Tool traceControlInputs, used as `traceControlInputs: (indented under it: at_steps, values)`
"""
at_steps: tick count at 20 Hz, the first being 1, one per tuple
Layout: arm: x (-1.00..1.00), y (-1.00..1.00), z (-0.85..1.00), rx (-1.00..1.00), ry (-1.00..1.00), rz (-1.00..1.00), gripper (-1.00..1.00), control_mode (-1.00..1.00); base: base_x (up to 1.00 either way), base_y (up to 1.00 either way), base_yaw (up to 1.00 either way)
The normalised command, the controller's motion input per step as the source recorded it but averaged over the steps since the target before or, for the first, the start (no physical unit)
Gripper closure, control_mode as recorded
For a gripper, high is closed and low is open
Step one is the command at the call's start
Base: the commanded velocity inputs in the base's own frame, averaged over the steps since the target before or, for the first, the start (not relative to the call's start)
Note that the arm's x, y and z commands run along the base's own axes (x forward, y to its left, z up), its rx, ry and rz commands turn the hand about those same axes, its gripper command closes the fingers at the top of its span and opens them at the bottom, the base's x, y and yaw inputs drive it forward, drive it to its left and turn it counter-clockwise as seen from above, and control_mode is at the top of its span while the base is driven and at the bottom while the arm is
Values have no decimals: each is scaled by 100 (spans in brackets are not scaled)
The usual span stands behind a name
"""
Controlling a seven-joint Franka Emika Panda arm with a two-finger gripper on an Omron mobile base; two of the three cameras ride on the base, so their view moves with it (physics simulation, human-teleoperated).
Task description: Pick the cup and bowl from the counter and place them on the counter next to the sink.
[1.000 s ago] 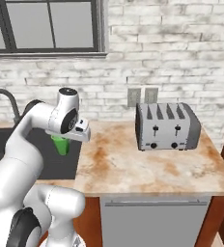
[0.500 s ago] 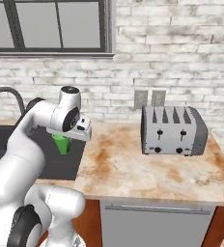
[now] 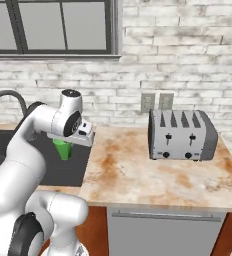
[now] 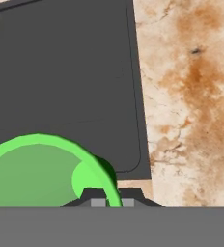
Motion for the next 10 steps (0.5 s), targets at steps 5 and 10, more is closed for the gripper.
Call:
traceControlInputs:
  at_steps: [5, 10]
  values:
    - [0, 0, 0, 0, 0, 0, 100, 100, 0, 0, 0]
    - [0, 0, 0, 0, 0, 0, 100, 100, 0, 0, 0]
